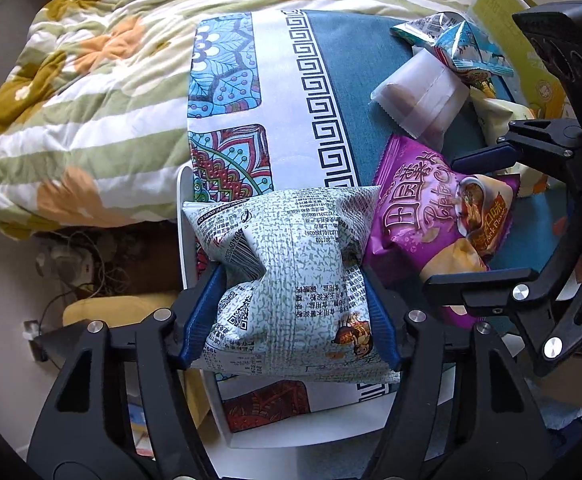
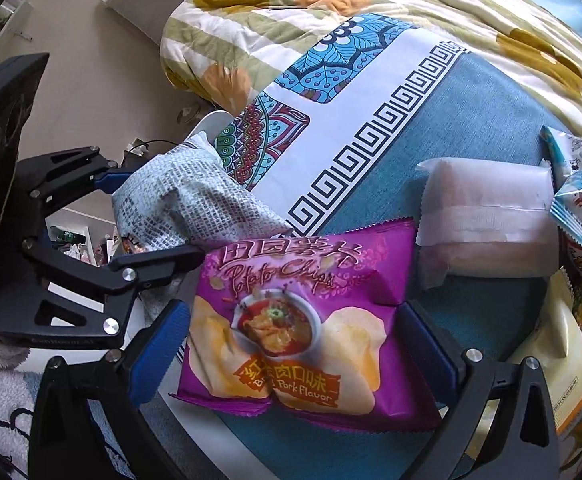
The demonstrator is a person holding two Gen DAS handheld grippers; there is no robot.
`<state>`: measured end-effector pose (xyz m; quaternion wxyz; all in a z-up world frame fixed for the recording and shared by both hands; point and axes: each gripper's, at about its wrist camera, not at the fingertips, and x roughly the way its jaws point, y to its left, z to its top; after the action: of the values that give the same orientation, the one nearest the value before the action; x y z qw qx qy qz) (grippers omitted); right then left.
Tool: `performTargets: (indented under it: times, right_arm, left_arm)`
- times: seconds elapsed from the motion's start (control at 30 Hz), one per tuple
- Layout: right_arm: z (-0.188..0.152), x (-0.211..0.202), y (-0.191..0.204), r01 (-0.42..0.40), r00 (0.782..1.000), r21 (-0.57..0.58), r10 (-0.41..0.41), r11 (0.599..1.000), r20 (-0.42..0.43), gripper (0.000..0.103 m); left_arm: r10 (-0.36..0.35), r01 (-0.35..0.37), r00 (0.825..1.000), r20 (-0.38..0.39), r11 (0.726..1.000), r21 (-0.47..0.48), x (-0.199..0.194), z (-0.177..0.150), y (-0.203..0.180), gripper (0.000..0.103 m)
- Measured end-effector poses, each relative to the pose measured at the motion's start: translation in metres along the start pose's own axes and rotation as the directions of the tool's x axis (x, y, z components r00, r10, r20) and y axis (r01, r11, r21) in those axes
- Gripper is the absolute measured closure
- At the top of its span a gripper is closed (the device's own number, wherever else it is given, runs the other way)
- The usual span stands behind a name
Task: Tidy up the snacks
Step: 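Grasp the purple potato chips bag with the right tool while the left tool grasps the grey printed bag, then carry both bags into the cardboard box and open both tools to release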
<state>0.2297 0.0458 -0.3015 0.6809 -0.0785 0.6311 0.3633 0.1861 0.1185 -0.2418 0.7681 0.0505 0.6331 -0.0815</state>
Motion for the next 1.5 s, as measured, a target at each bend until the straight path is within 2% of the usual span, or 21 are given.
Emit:
performTargets:
  times: [0.17, 0.27, 0.3, 0.53, 0.77, 1.0, 1.2, 1.3, 1.4, 1.5]
  right_arm:
    - [0.003, 0.008, -0.009, -0.060, 0.998, 0.061, 0.062, 0.996, -0.019, 0.000]
    - [0.005, 0.022, -0.024, -0.123, 0.990, 0.175, 0.134, 0.977, -0.051, 0.000]
    - [0.005, 0.023, -0.026, -0.128, 0.990, 0.196, 0.137, 0.972, -0.032, 0.000]
    - [0.000, 0.020, -0.015, -0.105, 0.994, 0.178, 0.104, 0.978, 0.015, 0.001]
    - [-0.018, 0.004, -0.004, -0.064, 0.995, 0.157, 0.051, 0.986, 0.081, 0.017]
    - [-0.027, -0.021, 0.008, 0.036, 0.988, 0.125, -0.054, 0.992, 0.144, 0.020]
    - [-0.033, -0.064, 0.019, 0.119, 0.963, 0.127, -0.145, 0.985, 0.227, 0.020]
    - [-0.034, -0.089, 0.023, 0.145, 0.944, 0.172, -0.188, 0.974, 0.271, 0.020]
    - [-0.038, -0.122, 0.023, 0.151, 0.915, 0.246, -0.230, 0.957, 0.332, 0.020]
    - [-0.050, -0.159, 0.020, 0.162, 0.875, 0.320, -0.286, 0.933, 0.391, 0.020]
  left_arm:
    - [0.007, -0.006, 1.000, 0.016, 1.000, -0.023, -0.005, -0.001, 0.000, 0.040]
    - [0.008, -0.007, 1.000, 0.013, 0.999, -0.032, -0.003, -0.002, 0.000, 0.040]
    - [0.007, -0.007, 1.000, 0.012, 0.999, -0.034, -0.003, -0.002, 0.000, 0.040]
    - [0.000, 0.001, 1.000, 0.014, 0.999, -0.048, -0.003, -0.003, 0.000, 0.040]
    - [-0.001, 0.001, 1.000, 0.017, 0.999, -0.044, -0.003, -0.002, 0.000, 0.040]
    - [-0.020, 0.023, 0.998, 0.061, 0.999, -0.049, -0.025, -0.001, 0.000, 0.040]
    - [-0.014, 0.016, 0.989, 0.144, 1.000, -0.011, -0.068, 0.011, -0.011, 0.040]
    - [-0.023, 0.019, 0.976, 0.215, 1.000, 0.022, -0.098, 0.023, -0.018, 0.040]
    - [-0.047, 0.032, 0.961, 0.274, 0.998, 0.060, -0.123, 0.040, -0.027, 0.040]
    - [-0.095, 0.066, 0.946, 0.310, 0.993, 0.102, -0.140, 0.059, -0.043, 0.040]
